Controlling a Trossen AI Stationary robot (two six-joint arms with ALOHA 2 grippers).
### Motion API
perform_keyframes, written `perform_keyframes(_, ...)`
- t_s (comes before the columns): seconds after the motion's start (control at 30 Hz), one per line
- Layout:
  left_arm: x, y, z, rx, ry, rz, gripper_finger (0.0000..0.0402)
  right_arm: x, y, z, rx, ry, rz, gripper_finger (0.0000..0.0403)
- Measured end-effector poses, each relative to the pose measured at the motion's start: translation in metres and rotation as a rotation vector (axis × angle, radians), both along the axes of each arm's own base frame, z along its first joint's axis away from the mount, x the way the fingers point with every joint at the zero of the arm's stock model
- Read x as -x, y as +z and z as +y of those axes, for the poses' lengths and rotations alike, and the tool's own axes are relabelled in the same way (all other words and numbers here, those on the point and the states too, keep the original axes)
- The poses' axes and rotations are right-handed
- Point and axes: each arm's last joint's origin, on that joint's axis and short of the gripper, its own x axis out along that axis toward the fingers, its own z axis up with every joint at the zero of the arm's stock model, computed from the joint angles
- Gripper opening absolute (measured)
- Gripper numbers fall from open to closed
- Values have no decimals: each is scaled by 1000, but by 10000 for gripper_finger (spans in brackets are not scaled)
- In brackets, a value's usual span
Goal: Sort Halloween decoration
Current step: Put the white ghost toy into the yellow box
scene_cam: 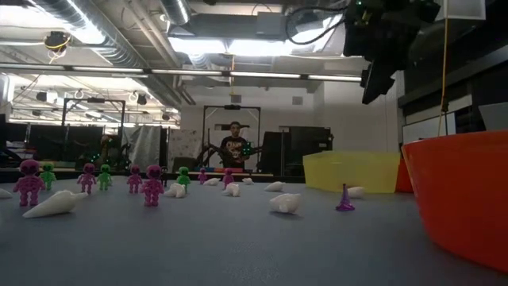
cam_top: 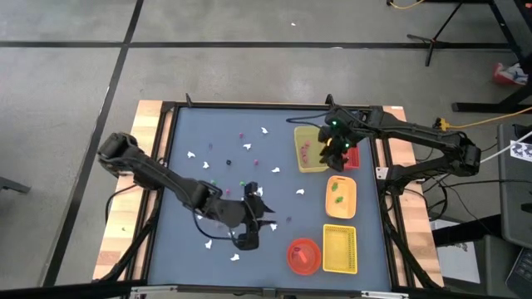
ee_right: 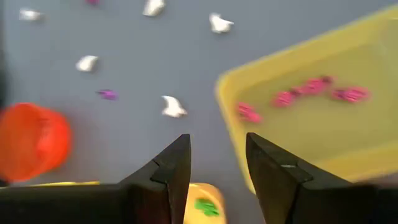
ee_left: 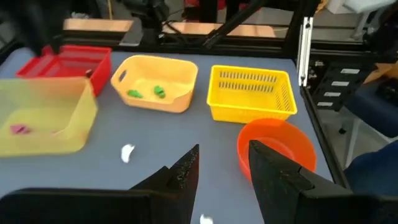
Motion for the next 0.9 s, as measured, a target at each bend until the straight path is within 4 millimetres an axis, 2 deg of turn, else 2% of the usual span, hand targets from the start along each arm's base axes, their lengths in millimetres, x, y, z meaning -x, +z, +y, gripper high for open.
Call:
perform_keyframes(0.17, 16, 9, 8, -16, 46, 59, 124, -9, 3, 16, -21, 96, -63, 152)
perform_keyframes(0.53, 18, 6, 9, -8, 76, 93, 124, -32, 2, 84, 140, 321, -120, 152)
perform_keyframes(0.73, 19, 5, 9, -5, 80, 99, 124, -43, -14, 110, 239, 377, -52, 152)
perform_keyframes(0.9, 19, 5, 9, -6, 80, 100, 124, -56, -35, 122, 314, 390, 26, 152)
